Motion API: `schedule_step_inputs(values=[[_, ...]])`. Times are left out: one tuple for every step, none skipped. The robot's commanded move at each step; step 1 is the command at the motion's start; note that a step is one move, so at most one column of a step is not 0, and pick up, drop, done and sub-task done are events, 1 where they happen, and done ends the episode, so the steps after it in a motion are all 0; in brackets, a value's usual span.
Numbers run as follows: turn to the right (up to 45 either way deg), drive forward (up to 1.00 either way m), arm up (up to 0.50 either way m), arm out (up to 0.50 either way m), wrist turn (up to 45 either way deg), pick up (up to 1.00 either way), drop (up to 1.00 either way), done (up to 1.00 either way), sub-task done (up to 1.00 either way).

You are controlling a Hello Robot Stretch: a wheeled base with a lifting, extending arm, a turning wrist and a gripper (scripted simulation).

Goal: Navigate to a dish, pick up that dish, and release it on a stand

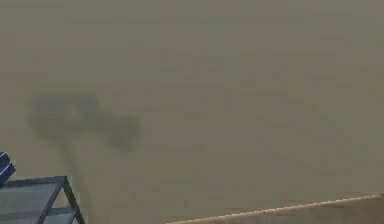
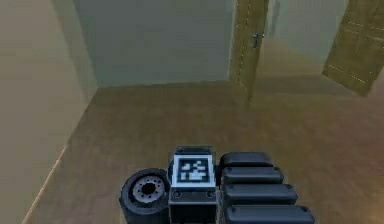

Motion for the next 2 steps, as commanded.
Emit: schedule_step_inputs(values=[[-45.0,0.00,0.00,0.00,0.0,0.00,0.00,0.00,0.00],[-42.0,0.00,0.00,0.00,0.0,0.00,0.00,0.00,0.00]])
